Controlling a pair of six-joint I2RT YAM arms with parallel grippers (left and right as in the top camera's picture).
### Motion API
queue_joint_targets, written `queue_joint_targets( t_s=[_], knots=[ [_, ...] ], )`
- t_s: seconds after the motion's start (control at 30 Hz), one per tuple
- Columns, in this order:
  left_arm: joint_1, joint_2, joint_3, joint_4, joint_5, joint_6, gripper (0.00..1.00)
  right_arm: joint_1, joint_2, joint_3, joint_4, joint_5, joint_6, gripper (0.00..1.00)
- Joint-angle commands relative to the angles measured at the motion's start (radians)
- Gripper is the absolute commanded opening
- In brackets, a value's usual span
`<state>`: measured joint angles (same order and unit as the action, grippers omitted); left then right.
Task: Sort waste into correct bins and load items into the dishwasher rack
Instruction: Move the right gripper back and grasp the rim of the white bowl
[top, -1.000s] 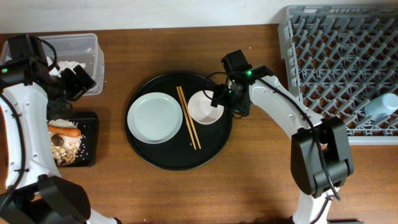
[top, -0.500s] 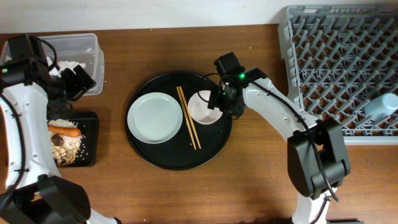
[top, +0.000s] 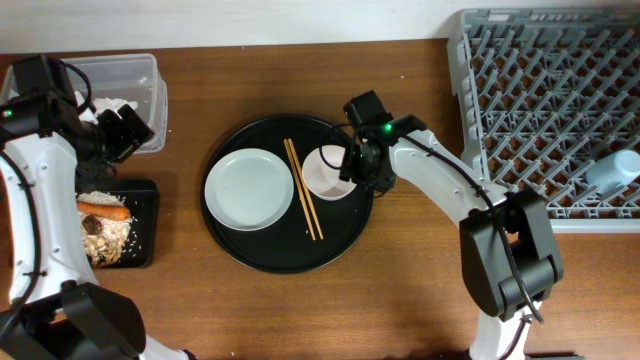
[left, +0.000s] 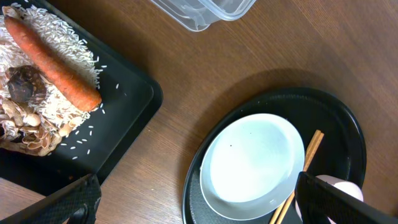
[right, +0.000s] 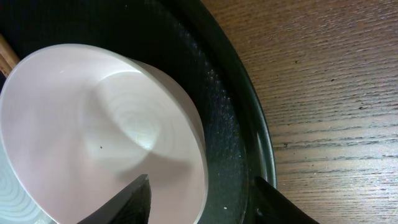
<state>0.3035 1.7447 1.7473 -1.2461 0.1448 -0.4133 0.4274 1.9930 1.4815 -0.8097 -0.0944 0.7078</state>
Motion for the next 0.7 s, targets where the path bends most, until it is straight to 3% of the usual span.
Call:
queue_joint_targets(
  t_s=[0.0, 0.67],
  knots=[
    [0.0, -0.027, 0.003, -0.001, -0.004, -0.013, 0.99, 0.028, 0.013, -0.008, 0.002, 0.003, 0.008, 0.51],
    [0.0, -0.027, 0.003, -0.001, -0.004, -0.013, 0.99, 0.059, 0.028, -0.012, 0.005, 0.058, 0.057, 0.47]
  ],
)
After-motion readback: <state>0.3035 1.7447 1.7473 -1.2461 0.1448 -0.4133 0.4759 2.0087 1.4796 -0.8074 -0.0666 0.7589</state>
